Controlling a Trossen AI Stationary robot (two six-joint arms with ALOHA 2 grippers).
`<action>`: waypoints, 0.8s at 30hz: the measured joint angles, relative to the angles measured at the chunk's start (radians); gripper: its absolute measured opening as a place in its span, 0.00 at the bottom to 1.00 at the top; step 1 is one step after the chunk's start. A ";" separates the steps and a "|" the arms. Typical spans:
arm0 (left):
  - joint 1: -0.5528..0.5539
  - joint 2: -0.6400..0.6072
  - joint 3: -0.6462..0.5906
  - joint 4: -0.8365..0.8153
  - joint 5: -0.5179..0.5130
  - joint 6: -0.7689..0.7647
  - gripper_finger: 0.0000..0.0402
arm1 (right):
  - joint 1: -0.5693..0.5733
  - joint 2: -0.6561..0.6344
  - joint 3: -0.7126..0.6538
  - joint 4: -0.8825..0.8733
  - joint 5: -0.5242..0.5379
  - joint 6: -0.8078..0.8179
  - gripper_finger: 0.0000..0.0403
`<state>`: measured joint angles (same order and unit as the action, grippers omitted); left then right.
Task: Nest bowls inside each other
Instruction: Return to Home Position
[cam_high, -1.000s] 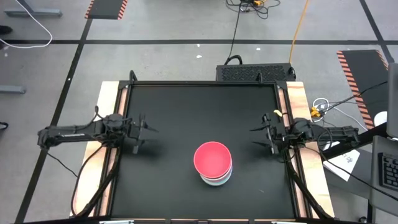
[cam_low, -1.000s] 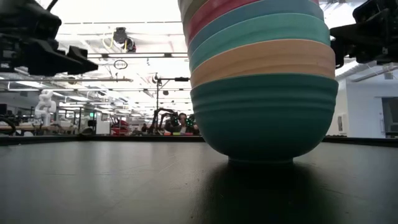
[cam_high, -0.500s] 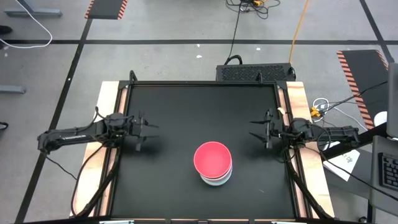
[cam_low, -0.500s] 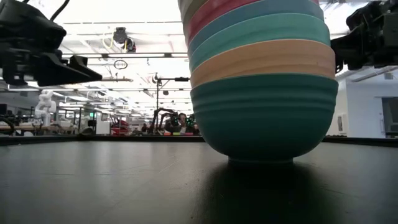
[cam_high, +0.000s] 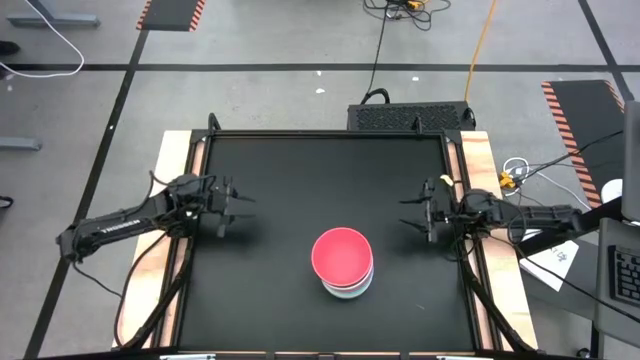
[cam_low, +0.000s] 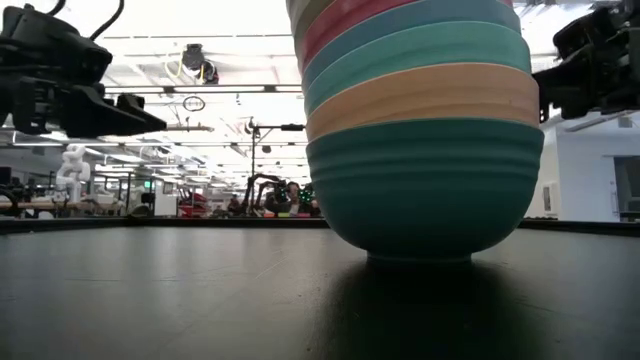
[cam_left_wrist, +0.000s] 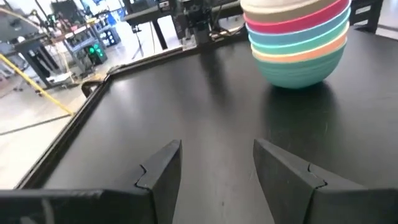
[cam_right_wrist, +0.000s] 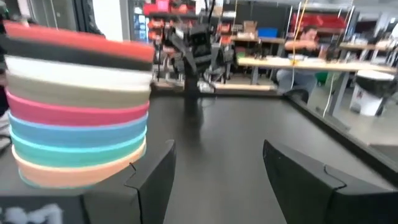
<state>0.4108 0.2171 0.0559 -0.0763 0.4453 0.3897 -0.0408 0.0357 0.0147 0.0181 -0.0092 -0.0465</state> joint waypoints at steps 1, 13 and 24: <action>0.005 0.009 0.000 0.001 0.000 0.000 0.50 | 0.000 0.015 0.000 0.000 -0.001 0.005 0.58; 0.010 0.205 -0.047 0.180 -0.006 -0.033 0.50 | 0.000 0.175 0.000 0.011 -0.009 0.080 0.58; 0.061 0.202 -0.047 0.240 0.100 -0.049 0.50 | 0.001 0.172 -0.001 0.095 -0.020 0.061 0.58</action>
<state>0.4716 0.4192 0.0093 0.1637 0.5458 0.3411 -0.0402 0.2077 0.0139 0.1132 -0.0296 0.0147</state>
